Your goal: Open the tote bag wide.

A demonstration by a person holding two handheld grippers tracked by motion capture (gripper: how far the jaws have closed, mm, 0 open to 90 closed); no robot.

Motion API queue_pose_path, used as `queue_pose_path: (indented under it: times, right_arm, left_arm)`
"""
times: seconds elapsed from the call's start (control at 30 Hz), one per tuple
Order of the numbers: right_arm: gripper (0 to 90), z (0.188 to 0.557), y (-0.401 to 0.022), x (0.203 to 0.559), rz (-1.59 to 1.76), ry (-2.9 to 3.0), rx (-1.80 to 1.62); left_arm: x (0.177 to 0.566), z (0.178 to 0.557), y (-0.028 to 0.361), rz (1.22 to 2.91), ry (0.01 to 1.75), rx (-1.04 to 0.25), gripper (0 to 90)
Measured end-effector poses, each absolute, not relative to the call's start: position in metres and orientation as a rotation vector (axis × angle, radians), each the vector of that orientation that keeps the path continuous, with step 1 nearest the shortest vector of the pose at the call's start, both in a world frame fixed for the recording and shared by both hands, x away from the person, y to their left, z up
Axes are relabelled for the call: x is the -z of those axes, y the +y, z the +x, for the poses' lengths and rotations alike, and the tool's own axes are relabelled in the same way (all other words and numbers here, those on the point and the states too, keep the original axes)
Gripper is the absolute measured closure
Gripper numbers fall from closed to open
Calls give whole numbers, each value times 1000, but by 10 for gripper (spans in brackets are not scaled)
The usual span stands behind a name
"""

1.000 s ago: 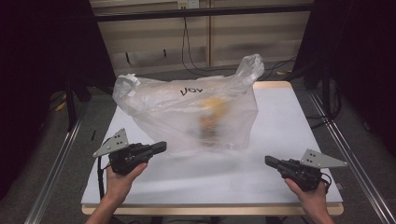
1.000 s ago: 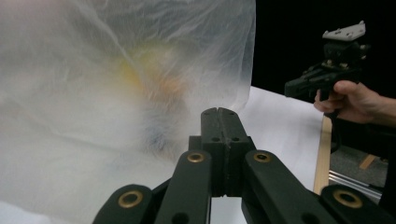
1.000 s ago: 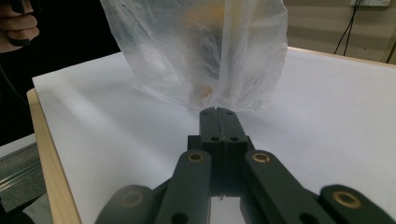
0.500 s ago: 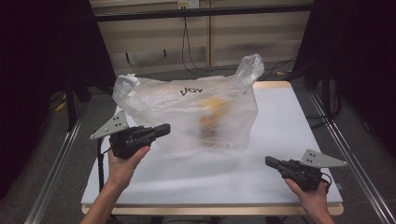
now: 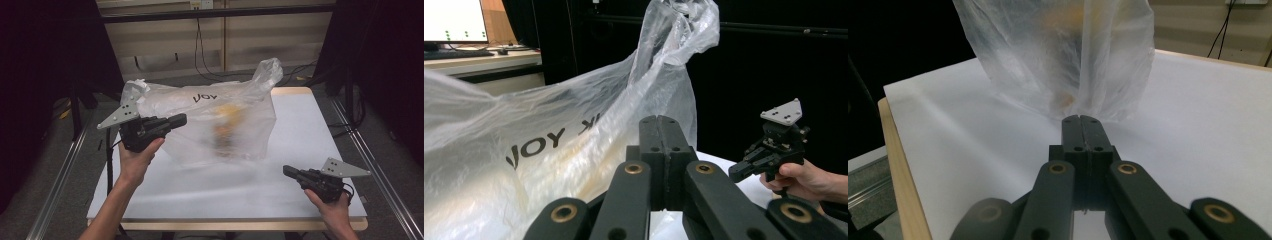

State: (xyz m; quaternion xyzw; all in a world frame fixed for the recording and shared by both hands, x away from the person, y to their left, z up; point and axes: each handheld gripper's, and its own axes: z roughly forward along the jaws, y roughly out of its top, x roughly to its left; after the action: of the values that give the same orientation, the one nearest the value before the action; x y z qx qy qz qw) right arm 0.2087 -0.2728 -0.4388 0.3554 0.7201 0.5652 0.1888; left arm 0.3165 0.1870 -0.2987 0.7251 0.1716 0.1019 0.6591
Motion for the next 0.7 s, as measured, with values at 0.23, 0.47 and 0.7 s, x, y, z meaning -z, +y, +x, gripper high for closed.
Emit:
queue_pose_path:
  times: [0.23,0.47,0.7]
  right_arm:
    - [900,221,-268,423,973,2003,-1618]
    - [900,236,-261,408,958,1997,-1632]
    - [900,247,-257,403,945,2012,-1625]
  left_arm:
    - [284,322,178,1623,364,-244,900]
    - [273,336,166,1614,372,-254,900]
    - [274,353,150,1619,407,-242,900]
